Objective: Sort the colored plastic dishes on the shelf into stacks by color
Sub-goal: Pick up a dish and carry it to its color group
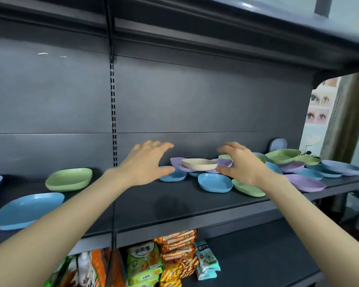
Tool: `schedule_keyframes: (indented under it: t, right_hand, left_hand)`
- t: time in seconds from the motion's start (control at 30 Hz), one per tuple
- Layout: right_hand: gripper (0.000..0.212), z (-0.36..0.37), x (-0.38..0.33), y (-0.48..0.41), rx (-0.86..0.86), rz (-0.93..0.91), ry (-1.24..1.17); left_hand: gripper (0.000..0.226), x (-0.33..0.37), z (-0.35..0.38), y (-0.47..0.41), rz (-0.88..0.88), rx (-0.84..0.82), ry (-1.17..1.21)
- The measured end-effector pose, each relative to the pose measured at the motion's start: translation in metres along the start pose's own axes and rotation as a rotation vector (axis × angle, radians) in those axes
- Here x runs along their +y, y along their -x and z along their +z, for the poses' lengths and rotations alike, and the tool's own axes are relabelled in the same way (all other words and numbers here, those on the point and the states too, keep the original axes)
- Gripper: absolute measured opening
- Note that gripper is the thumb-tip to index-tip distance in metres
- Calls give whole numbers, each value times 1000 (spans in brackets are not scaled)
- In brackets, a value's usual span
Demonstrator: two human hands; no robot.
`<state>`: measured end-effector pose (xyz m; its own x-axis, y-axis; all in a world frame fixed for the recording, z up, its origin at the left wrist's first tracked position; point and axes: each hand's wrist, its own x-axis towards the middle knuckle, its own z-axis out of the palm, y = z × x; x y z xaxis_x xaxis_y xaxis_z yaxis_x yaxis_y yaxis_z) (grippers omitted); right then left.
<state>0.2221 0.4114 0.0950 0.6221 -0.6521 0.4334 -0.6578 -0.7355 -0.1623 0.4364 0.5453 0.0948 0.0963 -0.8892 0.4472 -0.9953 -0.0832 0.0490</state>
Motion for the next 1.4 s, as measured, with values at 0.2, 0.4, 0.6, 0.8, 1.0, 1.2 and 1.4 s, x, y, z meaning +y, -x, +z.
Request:
schedule_keyframes:
  t: [0.2, 0.4, 0.6, 0.8, 1.0, 1.2, 1.4]
  right_hand:
    - [59, 29, 45, -39, -23, -2, -44]
    - [61, 56, 91, -96, -120, 8, -56]
    - [61, 85, 125, -143, -233, 46, -110]
    - [53, 115, 155, -179, -349, 60, -141]
    - [56, 128, 173, -201, -446, -35, -177]
    - [43, 138, 186, -210, -447, -160, -283]
    - [40, 134, 189, -206, -293, -261, -407]
  left_hand:
    - [64, 1, 47, -51, -8, -18, 26]
    - [62, -11, 104, -107, -64, -41, 155]
    - [57, -19, 152, -150, -100, -84, 244]
    - [62, -16, 186, -174, -177, -57, 167]
    - [59, -7, 201, -179, -324, -8, 252]
    - [60, 6, 208, -178, -434, 55, 369]
    - [53, 20, 201, -169, -503, 229, 447]
